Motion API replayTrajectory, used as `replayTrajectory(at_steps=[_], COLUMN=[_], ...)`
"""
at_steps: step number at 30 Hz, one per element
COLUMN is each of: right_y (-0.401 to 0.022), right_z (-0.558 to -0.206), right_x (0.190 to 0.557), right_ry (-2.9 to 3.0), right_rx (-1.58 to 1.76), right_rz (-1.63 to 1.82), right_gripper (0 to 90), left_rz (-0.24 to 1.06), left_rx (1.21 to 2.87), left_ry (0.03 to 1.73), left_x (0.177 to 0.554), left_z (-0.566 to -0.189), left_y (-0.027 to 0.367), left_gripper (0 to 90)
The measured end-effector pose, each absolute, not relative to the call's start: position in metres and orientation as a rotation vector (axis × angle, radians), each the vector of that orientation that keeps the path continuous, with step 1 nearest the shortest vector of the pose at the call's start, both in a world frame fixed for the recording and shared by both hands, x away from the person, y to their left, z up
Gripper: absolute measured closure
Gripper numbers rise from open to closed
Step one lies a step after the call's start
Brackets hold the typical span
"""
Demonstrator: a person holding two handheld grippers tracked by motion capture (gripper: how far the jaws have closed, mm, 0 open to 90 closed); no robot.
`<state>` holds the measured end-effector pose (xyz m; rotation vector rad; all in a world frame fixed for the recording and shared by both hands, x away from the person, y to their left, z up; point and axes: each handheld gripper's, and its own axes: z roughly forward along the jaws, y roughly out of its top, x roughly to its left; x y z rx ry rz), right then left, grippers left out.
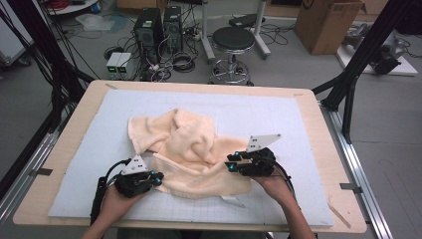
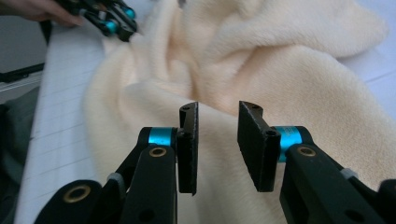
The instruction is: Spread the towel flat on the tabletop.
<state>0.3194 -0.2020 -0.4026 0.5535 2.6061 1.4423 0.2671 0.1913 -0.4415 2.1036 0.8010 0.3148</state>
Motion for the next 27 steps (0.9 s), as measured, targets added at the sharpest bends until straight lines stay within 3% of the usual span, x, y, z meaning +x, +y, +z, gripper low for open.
replayTrajectory(at_steps=[6, 14, 16, 21, 27], right_y=[-0.210, -0.211, -0.210, -0.209, -0.214], right_z=[-0.397, -0.430, -0.437, -0.439, -0.416], right_x=[0.290, 0.267, 0.269, 0.278, 0.275], right_ry=[2.644, 2.759, 2.762, 2.744, 2.707], right_rx=[0.446, 0.434, 0.439, 0.474, 0.473], right_rz=[1.513, 1.288, 1.233, 1.247, 1.426], right_gripper=[64.6, 59.5, 63.3, 82.9, 84.2], left_rz=[0.323, 0.334, 0.337, 0.377, 0.405], left_rx=[2.102, 2.108, 2.104, 2.069, 2.008], left_ry=[0.805, 0.798, 0.797, 0.798, 0.782], left_x=[0.266, 0.266, 0.265, 0.262, 0.245], left_z=[-0.442, -0.441, -0.441, -0.435, -0.423], left_y=[0.191, 0.190, 0.190, 0.194, 0.201], left_gripper=[85.1, 85.0, 85.0, 85.2, 85.4])
